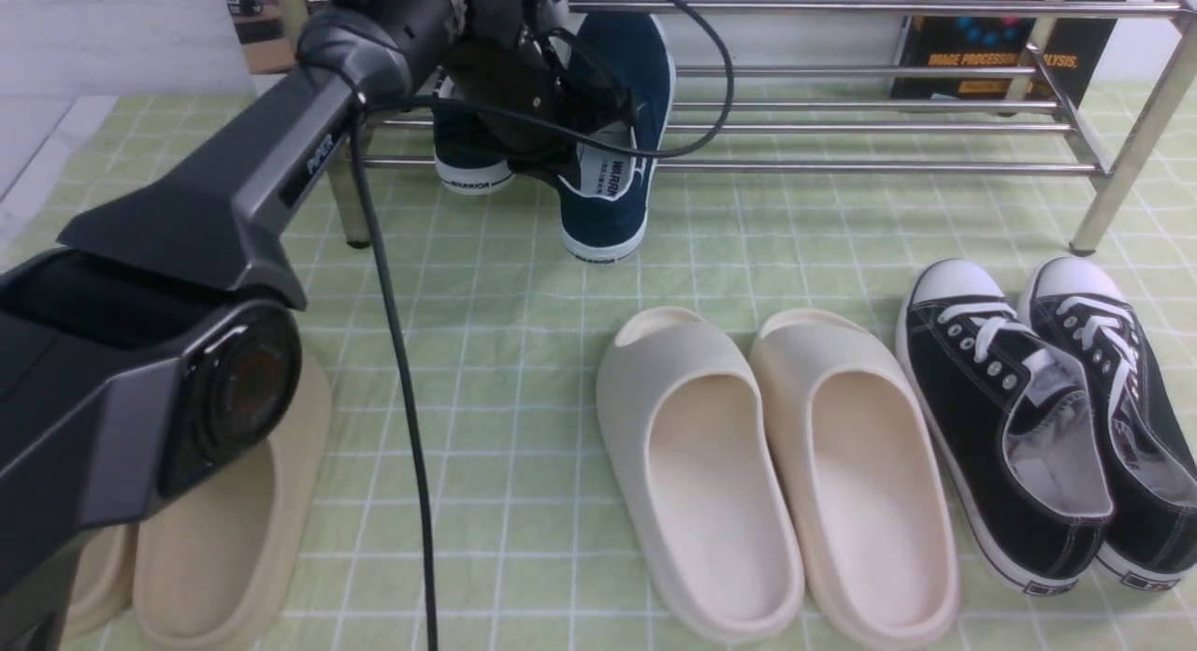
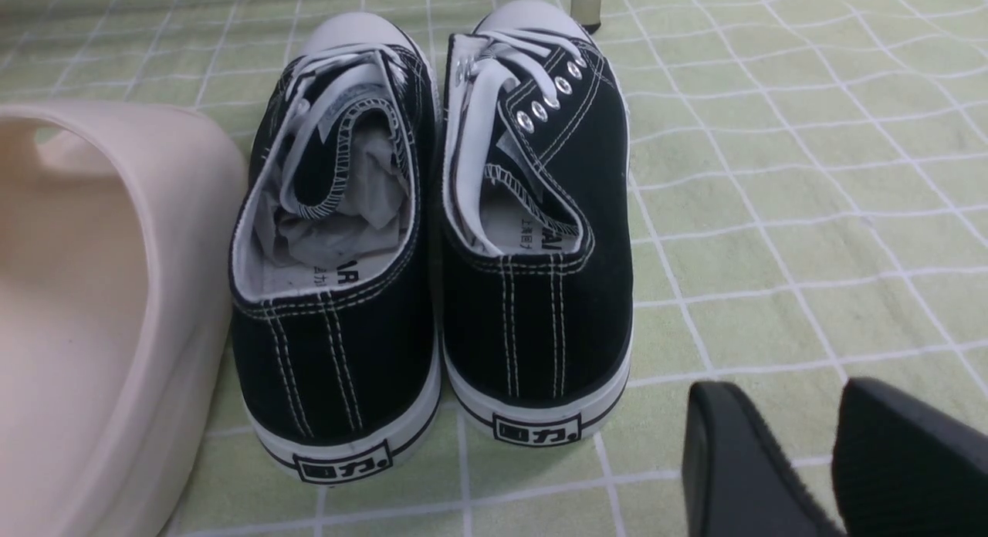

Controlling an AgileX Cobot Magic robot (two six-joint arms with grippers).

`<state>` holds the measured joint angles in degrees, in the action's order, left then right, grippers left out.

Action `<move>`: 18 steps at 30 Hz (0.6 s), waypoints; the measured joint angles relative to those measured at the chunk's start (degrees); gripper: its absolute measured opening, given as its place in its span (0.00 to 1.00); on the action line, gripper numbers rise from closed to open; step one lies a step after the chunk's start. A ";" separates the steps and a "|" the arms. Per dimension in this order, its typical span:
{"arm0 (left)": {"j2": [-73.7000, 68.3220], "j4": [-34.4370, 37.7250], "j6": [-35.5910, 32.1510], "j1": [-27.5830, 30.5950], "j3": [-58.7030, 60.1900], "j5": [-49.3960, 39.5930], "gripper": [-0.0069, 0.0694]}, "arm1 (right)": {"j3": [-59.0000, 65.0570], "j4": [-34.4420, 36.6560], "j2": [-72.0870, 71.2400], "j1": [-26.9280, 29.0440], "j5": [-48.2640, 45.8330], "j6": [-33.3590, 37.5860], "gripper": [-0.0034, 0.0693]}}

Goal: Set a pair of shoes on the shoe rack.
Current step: Use the left arm to put a shoe into the shoe rack

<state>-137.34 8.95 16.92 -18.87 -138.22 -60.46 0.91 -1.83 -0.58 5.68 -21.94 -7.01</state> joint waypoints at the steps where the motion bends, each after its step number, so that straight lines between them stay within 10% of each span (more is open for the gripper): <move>1: 0.00 0.00 0.05 0.08 0.01 0.01 0.08 | 0.00 0.00 0.00 0.00 0.00 0.00 0.38; 9: 0.00 0.03 0.45 0.98 -0.19 1.44 0.13 | 0.00 0.00 0.00 0.00 0.00 0.00 0.38; 18: 0.38 0.09 0.45 1.00 -0.67 3.64 0.44 | 0.00 0.00 0.00 0.00 0.00 0.00 0.38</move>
<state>-136.96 9.04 17.38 -17.87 -138.88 -56.81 0.91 -1.83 -0.58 5.68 -21.94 -7.01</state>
